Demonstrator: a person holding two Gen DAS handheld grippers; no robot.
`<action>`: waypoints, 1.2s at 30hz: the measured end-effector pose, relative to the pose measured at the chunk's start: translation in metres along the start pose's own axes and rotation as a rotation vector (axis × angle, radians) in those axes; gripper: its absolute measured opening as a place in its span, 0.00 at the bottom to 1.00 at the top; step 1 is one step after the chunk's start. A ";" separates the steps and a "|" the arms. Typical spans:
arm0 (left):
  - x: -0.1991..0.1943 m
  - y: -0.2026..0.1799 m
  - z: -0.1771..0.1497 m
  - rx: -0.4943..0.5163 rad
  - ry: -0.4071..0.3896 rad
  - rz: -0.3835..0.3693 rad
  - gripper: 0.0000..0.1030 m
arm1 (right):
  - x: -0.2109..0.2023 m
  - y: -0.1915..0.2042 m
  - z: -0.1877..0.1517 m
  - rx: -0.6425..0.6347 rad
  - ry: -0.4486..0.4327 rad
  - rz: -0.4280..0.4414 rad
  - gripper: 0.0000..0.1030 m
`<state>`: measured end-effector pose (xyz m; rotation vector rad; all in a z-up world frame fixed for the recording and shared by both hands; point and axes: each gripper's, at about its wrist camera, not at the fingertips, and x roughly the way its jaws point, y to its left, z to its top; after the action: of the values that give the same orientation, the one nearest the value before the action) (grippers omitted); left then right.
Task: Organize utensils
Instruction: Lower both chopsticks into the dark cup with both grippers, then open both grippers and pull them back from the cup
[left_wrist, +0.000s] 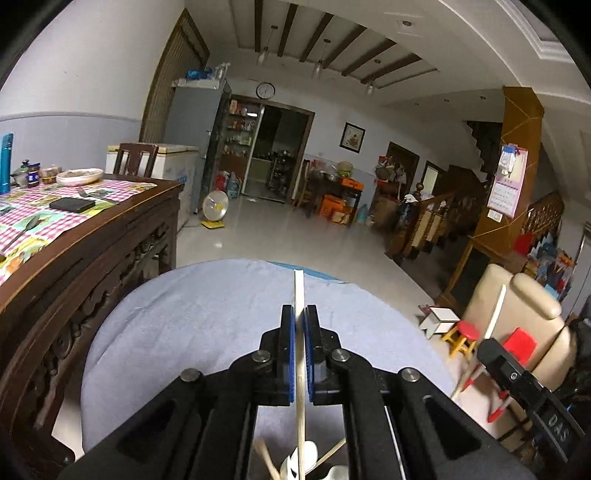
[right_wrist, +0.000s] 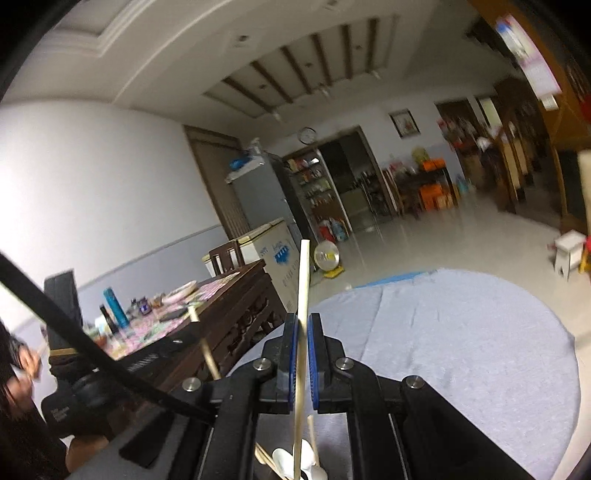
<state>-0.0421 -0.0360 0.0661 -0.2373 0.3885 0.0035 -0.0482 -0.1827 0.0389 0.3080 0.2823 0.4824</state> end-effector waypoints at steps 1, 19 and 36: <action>0.001 0.001 -0.007 0.002 0.002 0.005 0.04 | 0.002 0.005 -0.007 -0.017 -0.004 0.001 0.06; 0.016 0.015 -0.079 0.027 0.001 0.047 0.05 | 0.040 0.030 -0.113 -0.236 0.035 -0.083 0.06; -0.008 0.030 -0.087 -0.025 0.046 0.083 0.63 | -0.010 0.021 -0.118 -0.220 0.026 -0.099 0.56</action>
<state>-0.0833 -0.0264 -0.0159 -0.2466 0.4444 0.0848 -0.1054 -0.1438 -0.0601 0.0733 0.2660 0.4154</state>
